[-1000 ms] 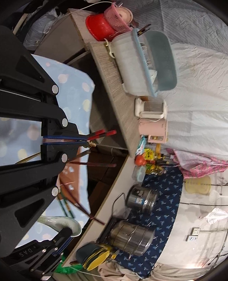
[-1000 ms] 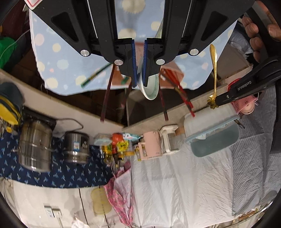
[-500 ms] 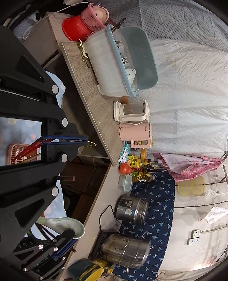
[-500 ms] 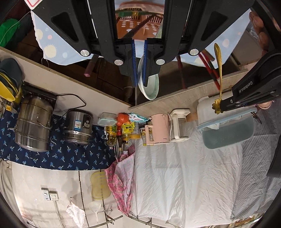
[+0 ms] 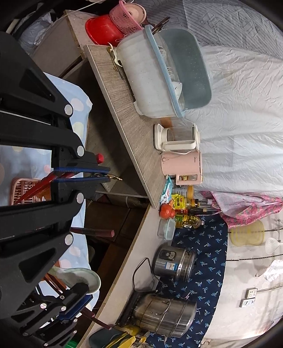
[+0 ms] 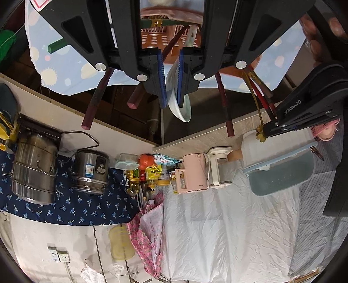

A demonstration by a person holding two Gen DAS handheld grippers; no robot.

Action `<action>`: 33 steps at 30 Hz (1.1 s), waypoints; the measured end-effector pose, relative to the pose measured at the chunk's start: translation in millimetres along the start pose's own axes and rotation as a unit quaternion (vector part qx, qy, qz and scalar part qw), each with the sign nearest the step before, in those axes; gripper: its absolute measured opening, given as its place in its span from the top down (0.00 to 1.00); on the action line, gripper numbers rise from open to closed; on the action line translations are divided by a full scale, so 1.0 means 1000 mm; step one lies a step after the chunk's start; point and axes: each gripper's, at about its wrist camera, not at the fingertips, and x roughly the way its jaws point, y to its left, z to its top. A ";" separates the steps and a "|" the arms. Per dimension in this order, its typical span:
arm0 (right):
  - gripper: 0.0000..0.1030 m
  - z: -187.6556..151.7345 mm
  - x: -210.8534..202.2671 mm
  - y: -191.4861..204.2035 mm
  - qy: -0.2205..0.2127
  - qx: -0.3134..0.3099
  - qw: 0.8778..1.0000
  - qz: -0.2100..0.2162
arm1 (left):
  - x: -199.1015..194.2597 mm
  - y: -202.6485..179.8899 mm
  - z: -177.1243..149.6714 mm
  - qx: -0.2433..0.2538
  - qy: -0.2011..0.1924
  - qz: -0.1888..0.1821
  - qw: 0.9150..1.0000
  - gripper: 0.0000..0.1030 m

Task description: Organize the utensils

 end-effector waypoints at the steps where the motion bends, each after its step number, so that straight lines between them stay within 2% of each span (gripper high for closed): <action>1: 0.87 0.001 -0.002 0.000 -0.001 0.000 1.000 0.002 | -0.001 0.001 0.000 -0.003 0.000 -0.004 1.000 0.96; 2: 0.87 0.002 -0.004 0.001 -0.002 0.000 1.000 0.004 | -0.003 0.001 0.000 -0.004 0.001 -0.005 1.000 0.95; 4: 0.73 0.004 -0.010 0.002 -0.006 0.002 1.000 0.007 | -0.007 0.002 0.000 -0.004 -0.001 -0.006 1.000 0.89; 6: 0.67 0.007 -0.019 0.003 -0.015 0.004 1.000 0.009 | -0.014 0.002 0.000 -0.004 -0.007 0.000 1.000 0.72; 7: 0.65 0.009 -0.022 0.004 -0.018 0.002 1.000 0.009 | -0.017 0.002 0.001 -0.005 -0.012 0.001 1.000 0.59; 8: 0.64 0.011 -0.026 0.006 -0.017 0.000 1.000 0.010 | -0.021 0.001 0.002 -0.006 -0.018 0.007 1.000 0.56; 15: 0.57 0.014 -0.050 0.007 -0.002 0.009 1.000 0.020 | -0.045 0.005 0.005 -0.008 -0.014 0.006 1.000 0.55; 19: 0.52 0.004 -0.068 0.005 0.016 0.020 0.999 0.020 | -0.060 0.008 -0.003 -0.008 0.001 0.012 1.000 0.50; 27: 0.50 -0.027 -0.092 -0.001 0.074 0.044 0.996 0.011 | -0.083 0.014 -0.036 -0.003 0.049 0.028 0.998 0.48; 33: 0.50 -0.052 -0.109 -0.007 0.108 0.060 0.992 0.009 | -0.099 0.011 -0.067 0.000 0.088 0.022 0.996 0.47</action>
